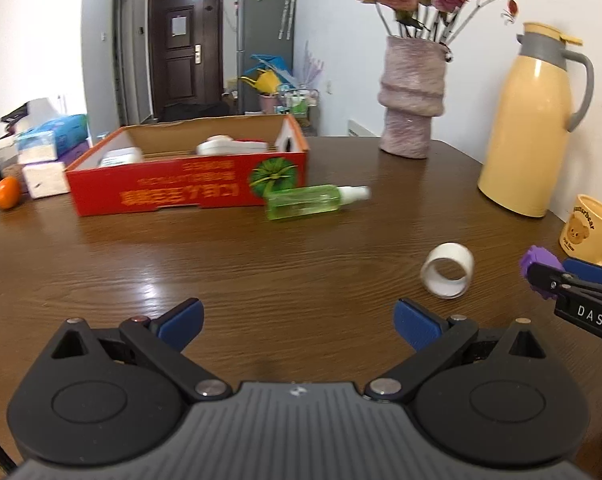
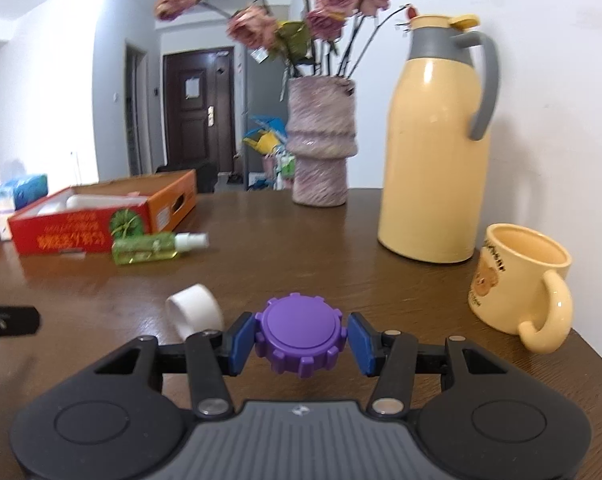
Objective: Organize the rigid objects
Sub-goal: 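Close the right tool on the purple knob cap while the left tool nears the tape roll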
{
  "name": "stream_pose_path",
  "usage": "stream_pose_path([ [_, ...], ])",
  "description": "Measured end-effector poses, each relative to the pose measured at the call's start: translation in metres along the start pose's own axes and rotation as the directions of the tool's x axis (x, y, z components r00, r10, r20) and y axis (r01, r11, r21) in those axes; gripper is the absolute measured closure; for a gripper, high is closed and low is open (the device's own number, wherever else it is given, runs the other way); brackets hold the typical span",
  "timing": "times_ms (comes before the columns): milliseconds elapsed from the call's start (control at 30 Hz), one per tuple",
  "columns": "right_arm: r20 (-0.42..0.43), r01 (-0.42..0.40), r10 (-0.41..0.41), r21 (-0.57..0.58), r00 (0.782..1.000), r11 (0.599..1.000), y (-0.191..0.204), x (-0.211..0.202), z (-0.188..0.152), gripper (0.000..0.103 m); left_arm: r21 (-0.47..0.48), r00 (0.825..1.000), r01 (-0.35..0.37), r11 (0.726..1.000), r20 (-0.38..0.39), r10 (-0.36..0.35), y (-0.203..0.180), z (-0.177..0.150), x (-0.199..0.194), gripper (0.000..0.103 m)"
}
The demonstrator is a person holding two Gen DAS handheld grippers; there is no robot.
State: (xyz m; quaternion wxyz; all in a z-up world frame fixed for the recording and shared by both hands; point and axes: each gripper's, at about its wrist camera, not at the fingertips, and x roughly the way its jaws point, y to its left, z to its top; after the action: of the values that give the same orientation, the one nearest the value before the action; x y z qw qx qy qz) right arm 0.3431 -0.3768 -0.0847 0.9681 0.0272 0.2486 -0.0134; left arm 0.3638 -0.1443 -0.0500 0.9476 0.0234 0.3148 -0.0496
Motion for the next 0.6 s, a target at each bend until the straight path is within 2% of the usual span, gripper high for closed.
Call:
stream_pose_path([
  [267, 0.035, 0.02, -0.021, 0.041, 0.999, 0.999, -0.018, 0.004, -0.001, 0.053, 0.052, 0.999, 0.051, 0.997, 0.003, -0.052, -0.046, 0.01, 0.027, 0.0],
  [600, 0.042, 0.037, -0.042, 0.113, 0.998, 0.993, -0.037, 0.008, -0.002, 0.053, 0.118, 0.998, 0.07, 0.99, -0.011, -0.069, -0.085, 0.015, 0.059, 0.0],
])
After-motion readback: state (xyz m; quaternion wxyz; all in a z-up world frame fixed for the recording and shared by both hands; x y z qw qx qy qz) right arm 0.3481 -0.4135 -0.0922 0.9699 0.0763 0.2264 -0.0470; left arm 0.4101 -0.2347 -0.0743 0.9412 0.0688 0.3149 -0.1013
